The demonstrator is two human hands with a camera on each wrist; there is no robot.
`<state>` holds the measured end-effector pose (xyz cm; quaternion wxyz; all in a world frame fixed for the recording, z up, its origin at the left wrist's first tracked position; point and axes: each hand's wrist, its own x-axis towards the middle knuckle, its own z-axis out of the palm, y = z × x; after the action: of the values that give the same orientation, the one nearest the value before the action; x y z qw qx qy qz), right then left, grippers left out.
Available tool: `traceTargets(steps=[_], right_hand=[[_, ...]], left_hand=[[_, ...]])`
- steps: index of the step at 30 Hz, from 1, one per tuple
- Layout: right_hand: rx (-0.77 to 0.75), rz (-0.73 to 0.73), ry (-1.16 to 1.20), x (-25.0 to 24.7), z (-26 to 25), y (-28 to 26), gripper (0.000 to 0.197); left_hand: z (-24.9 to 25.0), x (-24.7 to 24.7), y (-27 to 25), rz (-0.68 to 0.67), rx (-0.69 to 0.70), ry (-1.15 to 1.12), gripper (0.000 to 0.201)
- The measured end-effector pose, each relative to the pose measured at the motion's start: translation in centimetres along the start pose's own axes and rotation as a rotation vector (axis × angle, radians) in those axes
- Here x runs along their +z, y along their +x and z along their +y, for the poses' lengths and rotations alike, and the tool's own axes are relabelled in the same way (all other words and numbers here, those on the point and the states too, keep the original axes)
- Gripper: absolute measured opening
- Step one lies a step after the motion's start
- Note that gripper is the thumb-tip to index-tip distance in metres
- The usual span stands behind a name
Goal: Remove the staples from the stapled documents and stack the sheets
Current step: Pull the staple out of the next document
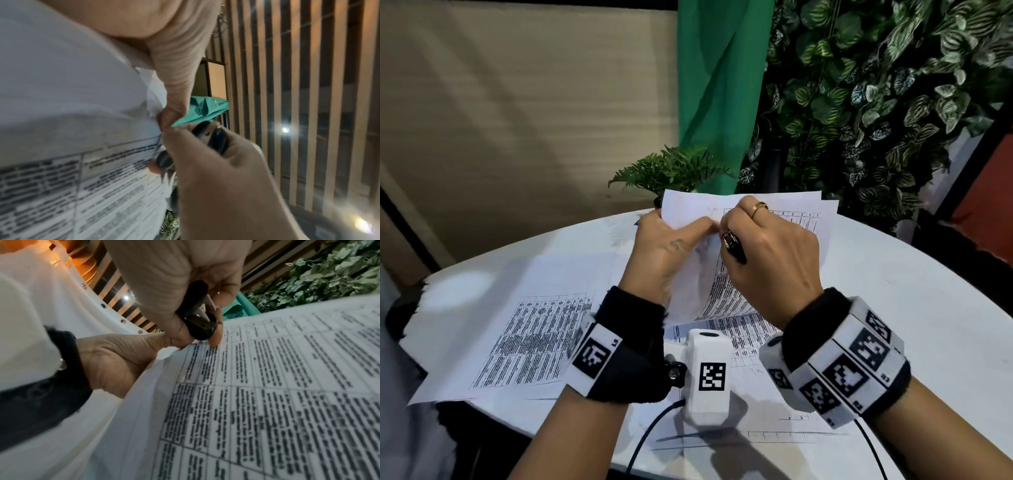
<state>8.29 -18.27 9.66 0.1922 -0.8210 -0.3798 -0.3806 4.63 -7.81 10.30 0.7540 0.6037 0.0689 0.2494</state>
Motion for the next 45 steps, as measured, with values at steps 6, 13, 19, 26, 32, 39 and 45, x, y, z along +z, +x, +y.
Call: traceTargets(steps=[6, 13, 19, 26, 32, 39, 45], right_hand=[[0.121, -0.084, 0.258, 0.0, 1.2, 0.4, 0.012], [0.401, -0.264, 0.714, -0.3, 2.6, 1.3, 0.022], [0.051, -0.143, 0.157, -0.9, 2.0, 0.8, 0.022], [-0.204, -0.196, -0.097, -1.3, 1.6, 0.6, 0.028], [0.171, -0.207, 0.433, -0.9, 2.5, 0.7, 0.011], [0.148, -0.524, 0.093, -1.9, 3.7, -0.5, 0.015], [0.209, -0.574, -0.108, -1.9, 3.7, -1.8, 0.017]], left_hand=[[-0.5, -1.3, 1.5, -0.015, -0.050, 0.115, 0.043], [-0.2, -1.2, 0.8, -0.064, 0.007, 0.121, 0.014], [-0.6, -0.2, 1.3, -0.009, 0.033, 0.217, 0.029], [-0.9, -0.3, 1.4, -0.039, -0.083, 0.165, 0.015], [-1.4, -1.2, 2.3, -0.010, -0.086, 0.175, 0.050], [-0.4, -2.7, 2.8, 0.012, -0.037, 0.133, 0.050], [-0.3, -2.7, 2.2, -0.006, -0.003, 0.124, 0.060]])
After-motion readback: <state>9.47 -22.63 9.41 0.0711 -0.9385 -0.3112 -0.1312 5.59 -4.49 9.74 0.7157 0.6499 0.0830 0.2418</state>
